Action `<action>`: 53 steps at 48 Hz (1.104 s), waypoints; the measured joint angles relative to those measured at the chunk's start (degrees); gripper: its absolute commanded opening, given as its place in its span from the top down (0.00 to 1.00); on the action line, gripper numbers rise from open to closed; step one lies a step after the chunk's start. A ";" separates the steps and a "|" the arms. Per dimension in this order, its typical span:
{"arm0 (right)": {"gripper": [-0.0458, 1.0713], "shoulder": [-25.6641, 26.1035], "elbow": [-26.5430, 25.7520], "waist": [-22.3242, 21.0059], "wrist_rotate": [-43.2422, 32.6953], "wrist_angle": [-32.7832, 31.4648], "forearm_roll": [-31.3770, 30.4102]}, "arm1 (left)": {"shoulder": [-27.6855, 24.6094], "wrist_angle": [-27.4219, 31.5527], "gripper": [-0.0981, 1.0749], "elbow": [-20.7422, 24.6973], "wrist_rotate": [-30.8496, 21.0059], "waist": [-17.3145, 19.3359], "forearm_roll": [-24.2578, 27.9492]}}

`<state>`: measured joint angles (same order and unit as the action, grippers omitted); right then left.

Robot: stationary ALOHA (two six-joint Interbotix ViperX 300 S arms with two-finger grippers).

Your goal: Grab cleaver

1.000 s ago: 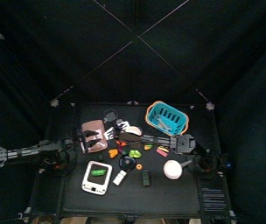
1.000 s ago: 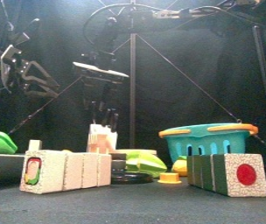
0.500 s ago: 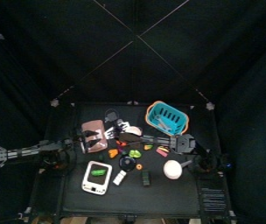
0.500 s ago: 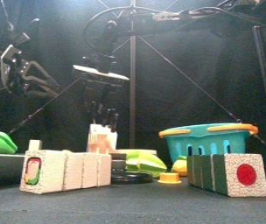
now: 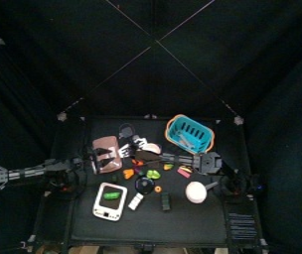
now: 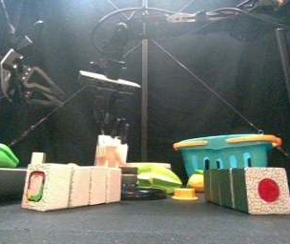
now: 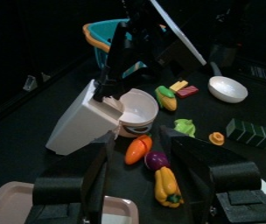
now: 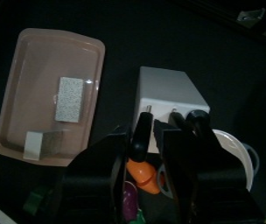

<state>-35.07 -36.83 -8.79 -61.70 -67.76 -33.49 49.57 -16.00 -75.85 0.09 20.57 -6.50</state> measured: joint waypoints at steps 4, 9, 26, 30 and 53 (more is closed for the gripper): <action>0.35 0.00 0.00 -0.09 -0.18 -0.09 0.09 | -0.09 0.00 0.21 -0.09 0.09 0.00 0.00; 0.35 0.00 -0.09 -0.09 -0.18 -0.09 0.09 | -0.09 0.00 0.21 -0.09 0.00 0.00 0.00; 0.45 -0.09 -0.09 -0.09 -0.26 -0.18 0.00 | -0.09 0.00 0.21 -0.09 0.00 0.00 0.00; 0.45 -0.09 -0.09 -0.09 -0.26 -0.18 -0.09 | -0.09 0.00 0.21 0.00 0.00 0.00 0.00; 0.45 -0.09 0.00 -0.09 -0.18 -0.18 -0.18 | -0.09 0.00 0.21 -0.09 0.00 0.00 0.00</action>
<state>-35.16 -36.83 -8.88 -61.88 -67.94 -33.66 49.48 -16.00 -75.94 0.09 20.57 -6.50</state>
